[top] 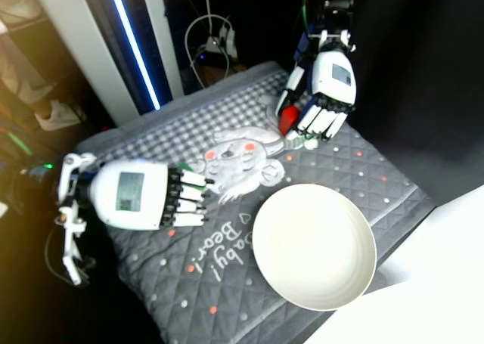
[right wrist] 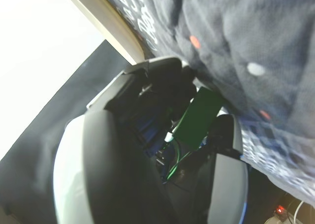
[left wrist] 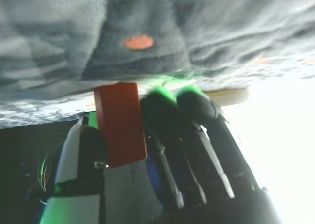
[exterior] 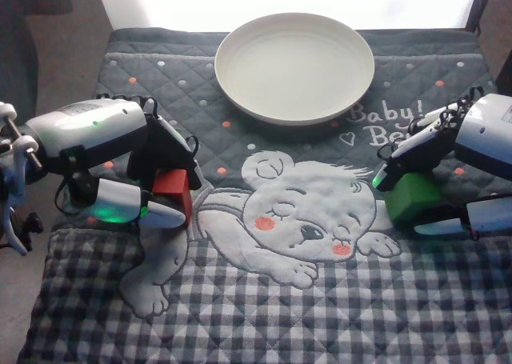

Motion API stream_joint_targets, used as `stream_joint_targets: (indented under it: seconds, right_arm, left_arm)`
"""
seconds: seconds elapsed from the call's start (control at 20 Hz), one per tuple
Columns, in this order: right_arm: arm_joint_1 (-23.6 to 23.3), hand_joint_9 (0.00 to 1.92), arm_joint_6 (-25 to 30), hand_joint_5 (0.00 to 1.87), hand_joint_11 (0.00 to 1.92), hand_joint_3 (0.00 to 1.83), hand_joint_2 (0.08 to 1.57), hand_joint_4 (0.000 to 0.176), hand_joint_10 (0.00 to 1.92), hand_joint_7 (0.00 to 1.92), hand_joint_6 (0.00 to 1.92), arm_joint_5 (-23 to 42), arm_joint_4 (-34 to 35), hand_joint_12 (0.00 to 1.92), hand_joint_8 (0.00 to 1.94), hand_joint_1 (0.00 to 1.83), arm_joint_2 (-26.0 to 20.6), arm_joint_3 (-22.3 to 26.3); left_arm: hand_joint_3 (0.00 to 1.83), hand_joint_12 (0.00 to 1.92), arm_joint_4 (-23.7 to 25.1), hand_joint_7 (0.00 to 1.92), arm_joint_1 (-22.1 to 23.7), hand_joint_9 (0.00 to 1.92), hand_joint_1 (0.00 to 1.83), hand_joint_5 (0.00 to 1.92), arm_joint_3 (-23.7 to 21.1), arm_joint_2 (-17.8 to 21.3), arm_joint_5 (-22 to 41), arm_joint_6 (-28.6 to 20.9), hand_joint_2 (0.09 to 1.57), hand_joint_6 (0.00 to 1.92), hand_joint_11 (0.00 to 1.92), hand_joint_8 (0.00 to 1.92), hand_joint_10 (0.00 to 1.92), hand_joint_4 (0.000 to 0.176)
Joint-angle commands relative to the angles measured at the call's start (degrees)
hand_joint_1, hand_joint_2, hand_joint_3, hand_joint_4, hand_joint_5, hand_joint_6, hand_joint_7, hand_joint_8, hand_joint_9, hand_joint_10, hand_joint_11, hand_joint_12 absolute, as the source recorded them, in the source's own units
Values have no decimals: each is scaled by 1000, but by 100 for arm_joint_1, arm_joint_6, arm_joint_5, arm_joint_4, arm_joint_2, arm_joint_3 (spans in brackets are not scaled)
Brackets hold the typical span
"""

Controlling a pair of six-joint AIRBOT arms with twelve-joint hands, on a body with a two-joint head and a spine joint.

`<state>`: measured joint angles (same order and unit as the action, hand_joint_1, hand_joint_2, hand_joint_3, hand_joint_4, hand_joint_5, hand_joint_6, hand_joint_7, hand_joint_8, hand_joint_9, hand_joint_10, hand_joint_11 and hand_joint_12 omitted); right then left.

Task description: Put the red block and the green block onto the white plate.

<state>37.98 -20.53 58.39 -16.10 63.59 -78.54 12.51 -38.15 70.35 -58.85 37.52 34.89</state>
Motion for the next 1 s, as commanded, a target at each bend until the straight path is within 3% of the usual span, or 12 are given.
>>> stream_joint_targets:
  seconds: [0.0,0.1,0.3,0.4,0.45,0.55,0.6,0.65,0.7,0.75,0.8,0.95]
  right_arm:
    - [-54,1050,30,1134,650,0,1051,35,549,1117,694,643,231,1441,824,1242,-46,-28]
    - [-54,1050,31,1169,796,0,1037,0,881,1155,590,646,254,1515,825,1256,-46,-45]
    - [-314,974,60,1170,893,1,1030,0,1503,1001,667,688,291,1745,1161,1194,-48,-153]
    - [-682,1016,40,1209,936,0,1031,0,1521,1029,546,689,286,1798,1128,1212,11,-252]
    - [-886,1199,-1,1263,1243,0,1004,0,1841,1073,481,686,297,1896,1631,1212,129,-391]
    - [-1302,945,-9,1167,910,4,1084,0,1497,953,405,623,410,1806,1346,1259,487,-817]
    - [-1458,900,-9,913,947,9,1149,0,1703,884,990,549,478,1898,1259,1242,658,-1023]
    - [-1663,939,-10,815,1044,5,1192,0,1877,809,1202,431,569,1916,1543,1147,869,-1285]
    - [-1805,944,-13,787,1040,0,1202,0,1852,817,1239,292,659,1920,1370,1205,1028,-1499]
    - [-1943,855,-36,942,894,0,1166,0,1800,858,822,49,718,1921,1428,1234,1205,-1742]
    - [-2009,845,-36,1056,703,0,1122,0,1597,938,647,-119,734,1921,1303,1255,1346,-1936]
    - [-2148,1172,-58,1115,1263,2,1057,0,1908,949,727,-652,639,1921,1876,1183,1735,-2410]
  left_arm:
    - [0,1428,-152,1035,40,1008,1278,1149,57,-26,631,-14,1077,506,820,1116,951,0]
    - [1,1649,-207,966,43,914,1275,1185,99,-62,713,-13,1095,366,747,1266,1260,0]
    - [0,1769,-276,961,288,873,1274,1191,221,-136,964,16,1097,329,633,1289,1347,0]
    - [0,1418,-352,1137,661,1045,1280,1300,362,-298,1144,167,1032,253,711,910,736,0]
    - [0,1367,-395,1128,898,1090,1293,1332,477,-430,1210,254,1031,147,729,962,672,0]
    - [2,1274,-568,1177,1242,1124,1288,1293,810,-700,1275,349,1025,234,588,852,569,0]
    - [7,1284,-615,1189,1398,1135,1277,1200,1002,-847,1252,349,1028,460,721,784,534,0]
    - [0,1414,-655,1167,1583,1085,1274,1213,1240,-1033,1138,349,1032,439,654,828,549,0]
    - [0,1417,-708,1188,1712,1082,1267,1153,1500,-1237,987,349,1036,592,681,747,586,0]
    - [0,1349,-775,1191,1836,1019,1365,1225,1827,-1495,760,349,1034,428,721,644,1033,0]
    - [5,1355,-812,1177,1905,994,1284,1215,2067,-1682,575,348,1027,494,765,722,891,0]
    - [1,1162,-843,1149,1966,964,1279,991,2670,-2195,27,346,1073,833,835,802,762,0]
